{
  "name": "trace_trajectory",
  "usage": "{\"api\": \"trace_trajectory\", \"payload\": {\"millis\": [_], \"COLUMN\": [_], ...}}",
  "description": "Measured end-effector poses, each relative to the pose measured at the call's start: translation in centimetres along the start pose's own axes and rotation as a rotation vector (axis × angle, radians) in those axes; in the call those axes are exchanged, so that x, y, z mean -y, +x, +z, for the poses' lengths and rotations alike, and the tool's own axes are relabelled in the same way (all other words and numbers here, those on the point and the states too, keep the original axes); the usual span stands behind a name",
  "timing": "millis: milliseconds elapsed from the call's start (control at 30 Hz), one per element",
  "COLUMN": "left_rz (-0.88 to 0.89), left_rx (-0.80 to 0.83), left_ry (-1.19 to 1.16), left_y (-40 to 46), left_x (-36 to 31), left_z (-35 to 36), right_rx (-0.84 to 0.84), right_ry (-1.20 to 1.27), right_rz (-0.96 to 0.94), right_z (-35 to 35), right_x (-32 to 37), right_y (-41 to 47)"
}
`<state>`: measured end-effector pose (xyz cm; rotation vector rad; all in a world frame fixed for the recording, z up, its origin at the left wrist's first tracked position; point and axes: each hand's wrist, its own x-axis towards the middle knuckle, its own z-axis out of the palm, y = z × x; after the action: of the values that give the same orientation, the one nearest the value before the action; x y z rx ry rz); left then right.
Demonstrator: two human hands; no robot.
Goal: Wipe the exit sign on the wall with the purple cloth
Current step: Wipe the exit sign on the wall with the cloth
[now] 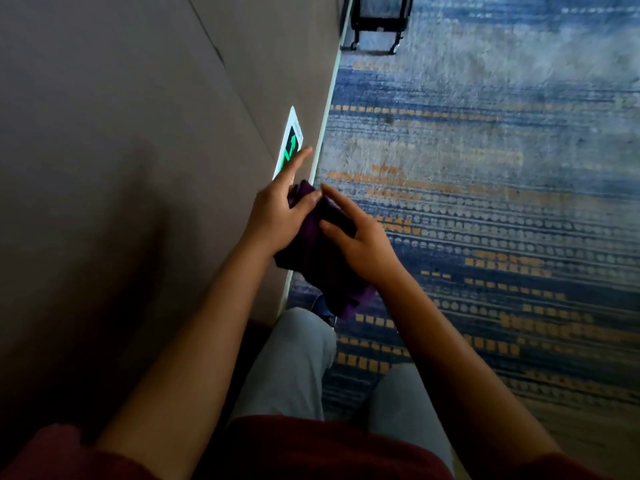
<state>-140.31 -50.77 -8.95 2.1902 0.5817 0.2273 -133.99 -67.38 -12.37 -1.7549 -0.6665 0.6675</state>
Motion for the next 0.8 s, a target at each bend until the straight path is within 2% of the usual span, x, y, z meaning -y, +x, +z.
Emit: {"api": "trace_trajectory", "payload": {"millis": [67, 133, 167, 300, 433, 533, 800], "left_rz": [0.021, -0.003, 0.002, -0.059, -0.062, -0.060, 0.050], "left_rx": [-0.002, -0.006, 0.005, -0.044, -0.119, -0.150, -0.184], "left_ry": [-0.020, -0.034, -0.037, -0.081, -0.072, -0.107, -0.105], "left_y": [1.5, 3.6, 3.9, 6.6, 8.2, 9.2, 10.0], "left_x": [1.9, 6.5, 6.3, 13.7, 20.9, 23.5, 24.7], "left_z": [1.1, 3.4, 3.4, 6.9, 10.1, 11.7, 11.9], "right_rx": [0.004, -0.004, -0.001, 0.007, 0.032, -0.002, -0.013], "right_ry": [-0.011, 0.010, 0.038, 0.156, 0.250, 0.289, 0.367], "right_rz": [-0.015, -0.013, -0.016, 0.011, -0.044, -0.076, -0.098], "right_z": [0.6, 2.2, 2.0, 4.6, 8.0, 9.6, 10.6], "right_x": [-2.3, -6.9, -7.4, -14.8, -20.8, -23.4, -25.7], "right_y": [2.1, 4.6, 4.8, 7.7, 9.8, 11.4, 13.6]}}
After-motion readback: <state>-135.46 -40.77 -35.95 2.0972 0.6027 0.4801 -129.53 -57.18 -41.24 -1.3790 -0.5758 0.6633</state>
